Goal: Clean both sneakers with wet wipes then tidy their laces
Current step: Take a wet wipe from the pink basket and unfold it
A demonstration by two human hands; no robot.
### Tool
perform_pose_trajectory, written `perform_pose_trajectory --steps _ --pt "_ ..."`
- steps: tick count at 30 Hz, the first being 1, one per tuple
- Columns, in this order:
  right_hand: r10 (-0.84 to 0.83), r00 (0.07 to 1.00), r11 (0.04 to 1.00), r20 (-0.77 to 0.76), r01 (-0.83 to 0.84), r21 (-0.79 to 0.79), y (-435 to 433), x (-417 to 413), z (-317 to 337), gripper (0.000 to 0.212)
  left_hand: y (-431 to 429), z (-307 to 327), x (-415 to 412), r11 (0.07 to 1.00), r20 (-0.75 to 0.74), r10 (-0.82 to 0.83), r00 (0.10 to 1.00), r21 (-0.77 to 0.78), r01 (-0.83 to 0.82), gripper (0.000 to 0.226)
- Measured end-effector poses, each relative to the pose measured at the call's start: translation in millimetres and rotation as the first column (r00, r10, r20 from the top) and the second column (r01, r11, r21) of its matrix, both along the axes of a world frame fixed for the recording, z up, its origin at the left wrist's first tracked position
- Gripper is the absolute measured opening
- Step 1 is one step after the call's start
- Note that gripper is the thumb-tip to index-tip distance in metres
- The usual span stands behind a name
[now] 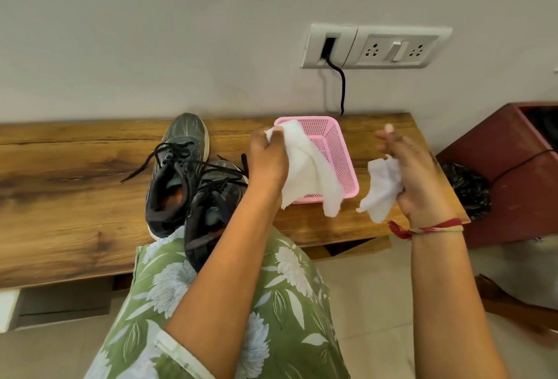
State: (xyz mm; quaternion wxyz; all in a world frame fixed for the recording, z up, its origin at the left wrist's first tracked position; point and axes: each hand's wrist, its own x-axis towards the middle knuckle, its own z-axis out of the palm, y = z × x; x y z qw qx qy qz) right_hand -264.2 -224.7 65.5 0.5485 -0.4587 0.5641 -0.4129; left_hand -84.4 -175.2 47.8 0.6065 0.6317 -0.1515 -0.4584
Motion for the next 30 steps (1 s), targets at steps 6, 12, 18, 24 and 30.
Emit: perform_pose_trajectory --steps 6,12,18,24,30 --pt "0.463 0.886 0.88 0.014 -0.462 0.108 1 -2 -14 0.069 6 6 5 0.936 -0.046 -0.312 0.949 -0.186 0.299 0.015" --pt "0.655 0.68 0.668 0.328 -0.725 0.168 8 1 -31 0.068 10 9 7 0.859 0.002 -0.47 0.882 -0.227 0.459 0.014" --pt "0.677 0.725 0.699 0.125 -0.687 0.201 5 -6 -25 0.065 11 8 16 0.859 0.114 -0.462 0.88 -0.191 0.475 0.015" --pt "0.528 0.849 0.844 -0.037 -0.519 0.138 0 -17 -9 0.01 6 -6 17 0.949 0.659 -0.216 0.721 -0.032 0.315 0.015" --pt "0.237 0.905 0.967 -0.355 -0.254 -0.002 -6 -3 -7 0.027 1 -23 -6 0.98 0.84 -0.116 0.531 0.011 0.197 0.024"
